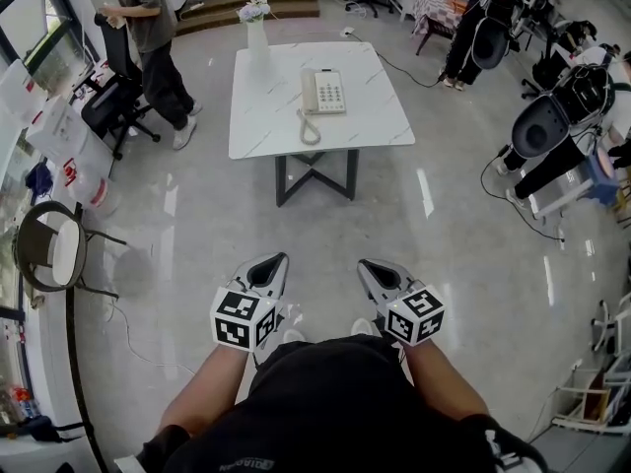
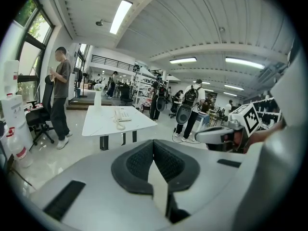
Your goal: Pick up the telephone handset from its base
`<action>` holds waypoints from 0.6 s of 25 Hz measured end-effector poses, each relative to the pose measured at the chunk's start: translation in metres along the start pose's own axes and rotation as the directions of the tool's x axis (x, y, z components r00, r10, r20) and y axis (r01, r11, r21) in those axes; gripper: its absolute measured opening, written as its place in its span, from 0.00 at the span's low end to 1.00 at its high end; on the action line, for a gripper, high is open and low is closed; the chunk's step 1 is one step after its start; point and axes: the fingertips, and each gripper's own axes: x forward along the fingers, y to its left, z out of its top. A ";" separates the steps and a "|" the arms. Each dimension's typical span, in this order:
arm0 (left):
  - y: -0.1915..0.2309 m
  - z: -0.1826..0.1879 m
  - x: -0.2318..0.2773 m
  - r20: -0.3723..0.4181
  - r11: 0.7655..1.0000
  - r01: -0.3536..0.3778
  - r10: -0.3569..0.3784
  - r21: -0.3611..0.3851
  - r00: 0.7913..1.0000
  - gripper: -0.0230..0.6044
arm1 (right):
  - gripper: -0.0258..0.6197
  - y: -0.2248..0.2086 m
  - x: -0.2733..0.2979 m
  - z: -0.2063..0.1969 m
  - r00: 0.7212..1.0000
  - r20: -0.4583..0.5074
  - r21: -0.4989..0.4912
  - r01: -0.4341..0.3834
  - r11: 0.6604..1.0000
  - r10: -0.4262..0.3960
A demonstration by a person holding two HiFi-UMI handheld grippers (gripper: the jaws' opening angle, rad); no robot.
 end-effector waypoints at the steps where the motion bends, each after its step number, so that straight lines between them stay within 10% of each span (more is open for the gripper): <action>1: 0.005 -0.002 -0.003 -0.004 1.000 0.000 0.000 0.005 1.000 0.04 | 0.04 0.004 0.004 -0.001 1.000 0.001 0.001 0.002 1.000 -0.002; 15: 0.039 -0.025 -0.006 -0.047 0.999 0.047 -0.047 -0.003 0.998 0.04 | 0.04 0.022 0.029 -0.016 0.998 -0.024 0.037 0.057 0.998 -0.057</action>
